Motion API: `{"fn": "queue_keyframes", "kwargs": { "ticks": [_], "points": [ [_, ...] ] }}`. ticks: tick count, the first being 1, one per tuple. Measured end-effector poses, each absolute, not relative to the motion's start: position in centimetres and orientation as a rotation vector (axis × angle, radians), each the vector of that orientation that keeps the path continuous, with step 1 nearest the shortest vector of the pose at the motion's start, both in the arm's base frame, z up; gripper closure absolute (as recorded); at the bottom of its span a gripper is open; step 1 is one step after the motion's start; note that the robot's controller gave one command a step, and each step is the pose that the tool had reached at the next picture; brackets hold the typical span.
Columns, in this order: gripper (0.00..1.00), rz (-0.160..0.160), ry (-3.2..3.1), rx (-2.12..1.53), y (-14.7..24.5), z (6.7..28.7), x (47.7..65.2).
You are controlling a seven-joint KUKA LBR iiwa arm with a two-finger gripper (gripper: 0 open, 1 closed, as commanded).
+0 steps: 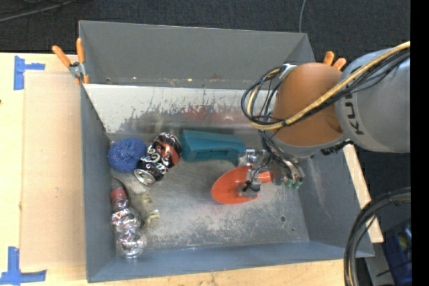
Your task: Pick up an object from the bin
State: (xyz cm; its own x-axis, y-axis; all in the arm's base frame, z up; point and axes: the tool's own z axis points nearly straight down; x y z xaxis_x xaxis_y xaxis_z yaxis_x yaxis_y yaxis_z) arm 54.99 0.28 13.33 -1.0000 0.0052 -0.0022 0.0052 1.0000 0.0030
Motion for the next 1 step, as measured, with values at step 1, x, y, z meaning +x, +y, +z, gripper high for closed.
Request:
{"fn": "queue_keyframes", "kwargs": {
  "ticks": [1],
  "points": [
    [1.0, 0.005, 3.139, 0.009, 0.29, 14.69, 55.04]
  ]
}}
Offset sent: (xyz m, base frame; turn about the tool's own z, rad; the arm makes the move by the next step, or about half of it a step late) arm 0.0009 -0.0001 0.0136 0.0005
